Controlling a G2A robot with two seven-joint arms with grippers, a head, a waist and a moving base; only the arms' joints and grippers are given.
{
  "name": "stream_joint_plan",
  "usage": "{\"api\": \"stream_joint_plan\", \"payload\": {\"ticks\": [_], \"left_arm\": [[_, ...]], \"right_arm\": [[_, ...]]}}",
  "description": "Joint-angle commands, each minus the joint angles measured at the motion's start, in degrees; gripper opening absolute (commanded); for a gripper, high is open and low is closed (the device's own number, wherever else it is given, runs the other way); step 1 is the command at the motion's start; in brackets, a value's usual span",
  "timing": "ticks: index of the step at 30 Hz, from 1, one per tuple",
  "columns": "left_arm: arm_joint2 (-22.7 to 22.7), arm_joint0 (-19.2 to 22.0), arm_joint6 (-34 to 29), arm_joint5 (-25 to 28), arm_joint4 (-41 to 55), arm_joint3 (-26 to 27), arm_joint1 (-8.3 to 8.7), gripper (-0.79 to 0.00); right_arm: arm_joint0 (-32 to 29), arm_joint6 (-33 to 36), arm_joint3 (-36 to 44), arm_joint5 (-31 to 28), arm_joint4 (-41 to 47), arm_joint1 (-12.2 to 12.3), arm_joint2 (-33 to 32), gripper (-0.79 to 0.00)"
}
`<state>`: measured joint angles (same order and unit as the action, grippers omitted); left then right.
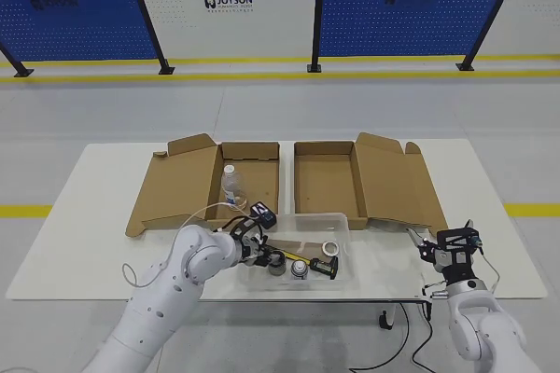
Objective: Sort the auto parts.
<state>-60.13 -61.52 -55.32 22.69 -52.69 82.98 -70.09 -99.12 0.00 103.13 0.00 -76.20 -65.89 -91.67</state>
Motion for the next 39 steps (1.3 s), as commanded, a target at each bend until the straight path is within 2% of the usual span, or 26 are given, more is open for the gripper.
{"api": "stream_joint_plan", "payload": {"ticks": [1, 5, 28, 31, 35, 39], "left_arm": [[0.26, 0.14, 0.14, -0.20, 0.02, -0.40, 0.00, -0.419], [0.97, 0.52, 0.23, -0.51, 0.16, -1.09, -0.05, -0.440], [4.20, 2.78, -0.29, -0.67, 2.34, -3.93, -0.31, -0.449], [4.34, 2.91, -0.23, -0.84, 2.52, -4.38, -0.28, -0.536], [4.45, 2.89, -0.03, -1.02, 2.55, -4.49, -0.21, -0.785], [4.48, 2.78, 0.37, -1.19, 2.57, -4.31, -0.12, -0.785]], "right_arm": [[0.00, 0.00, 0.00, 0.00, 0.00, 0.00, 0.00, 0.000], [0.00, 0.00, 0.00, 0.00, 0.00, 0.00, 0.00, 0.000], [0.00, 0.00, 0.00, 0.00, 0.00, 0.00, 0.00, 0.000], [0.00, 0.00, 0.00, 0.00, 0.00, 0.00, 0.00, 0.000], [0.00, 0.00, 0.00, 0.00, 0.00, 0.00, 0.00, 0.000], [0.00, 0.00, 0.00, 0.00, 0.00, 0.00, 0.00, 0.000]]}}
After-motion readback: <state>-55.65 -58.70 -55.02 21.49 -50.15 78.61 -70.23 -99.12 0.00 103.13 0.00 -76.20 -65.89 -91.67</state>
